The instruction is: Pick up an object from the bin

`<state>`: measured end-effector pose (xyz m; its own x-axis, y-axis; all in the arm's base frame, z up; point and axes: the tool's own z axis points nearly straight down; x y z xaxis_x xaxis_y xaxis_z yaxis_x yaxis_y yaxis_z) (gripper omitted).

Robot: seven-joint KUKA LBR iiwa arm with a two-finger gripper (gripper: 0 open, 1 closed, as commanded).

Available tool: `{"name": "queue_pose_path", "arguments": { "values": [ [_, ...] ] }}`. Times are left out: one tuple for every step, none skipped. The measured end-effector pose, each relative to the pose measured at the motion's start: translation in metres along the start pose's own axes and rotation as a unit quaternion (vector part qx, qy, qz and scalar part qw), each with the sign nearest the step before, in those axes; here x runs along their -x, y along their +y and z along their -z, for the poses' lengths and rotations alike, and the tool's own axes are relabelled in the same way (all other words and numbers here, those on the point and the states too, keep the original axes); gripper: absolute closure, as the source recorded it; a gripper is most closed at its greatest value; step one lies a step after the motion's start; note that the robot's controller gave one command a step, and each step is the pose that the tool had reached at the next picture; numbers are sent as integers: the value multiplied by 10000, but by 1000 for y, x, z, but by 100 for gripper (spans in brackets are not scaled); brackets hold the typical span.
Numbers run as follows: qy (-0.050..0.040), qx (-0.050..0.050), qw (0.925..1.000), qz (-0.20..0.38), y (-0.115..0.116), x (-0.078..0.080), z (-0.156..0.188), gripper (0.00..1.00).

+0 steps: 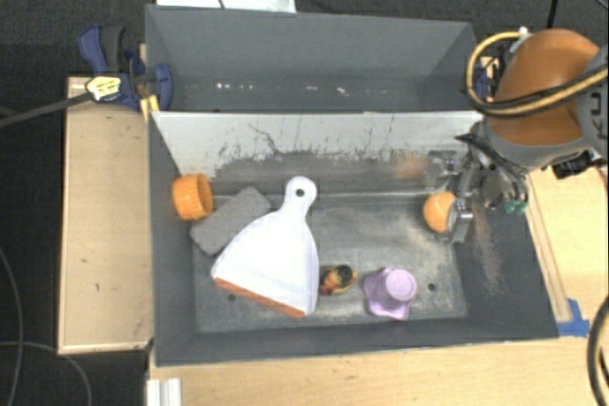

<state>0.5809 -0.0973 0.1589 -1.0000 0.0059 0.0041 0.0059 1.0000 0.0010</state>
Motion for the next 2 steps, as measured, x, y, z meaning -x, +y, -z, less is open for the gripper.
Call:
{"name": "queue_pose_path", "arguments": {
  "values": [
    [-39, -7, 10000, 15, 0, 2, 5, 0],
    [-79, -3, 9980, 626, -44, 9, -71, 0]
  ]
}}
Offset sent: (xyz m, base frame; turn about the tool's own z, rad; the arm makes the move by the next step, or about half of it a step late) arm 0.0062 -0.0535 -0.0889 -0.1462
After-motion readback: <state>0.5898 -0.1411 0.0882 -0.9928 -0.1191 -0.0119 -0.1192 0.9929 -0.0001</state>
